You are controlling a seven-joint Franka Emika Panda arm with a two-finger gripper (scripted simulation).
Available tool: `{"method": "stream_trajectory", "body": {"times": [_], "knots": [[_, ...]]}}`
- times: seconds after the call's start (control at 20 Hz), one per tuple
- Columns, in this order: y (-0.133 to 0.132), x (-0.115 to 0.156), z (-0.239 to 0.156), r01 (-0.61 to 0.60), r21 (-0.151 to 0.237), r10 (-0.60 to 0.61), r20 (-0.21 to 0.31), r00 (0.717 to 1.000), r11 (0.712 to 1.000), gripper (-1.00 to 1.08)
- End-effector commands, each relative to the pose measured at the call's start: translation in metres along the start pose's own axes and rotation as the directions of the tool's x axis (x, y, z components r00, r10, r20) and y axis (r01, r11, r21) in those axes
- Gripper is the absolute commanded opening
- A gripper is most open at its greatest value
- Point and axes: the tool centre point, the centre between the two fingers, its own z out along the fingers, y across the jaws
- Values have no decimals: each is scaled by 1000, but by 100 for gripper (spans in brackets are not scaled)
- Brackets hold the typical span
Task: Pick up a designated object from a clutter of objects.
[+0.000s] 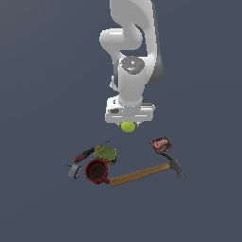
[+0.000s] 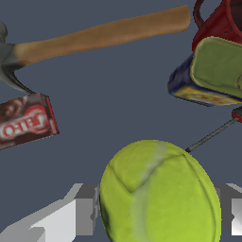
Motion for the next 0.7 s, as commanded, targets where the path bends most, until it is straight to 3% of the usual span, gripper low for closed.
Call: {"method": "stream_trajectory", "body": {"times": [0.0,0.65], "knots": [[19,2,-25,0,2,0,-2,1000,1000,-100],[118,16,-151,0,2,0,-1,1000,1000,-100]]}}
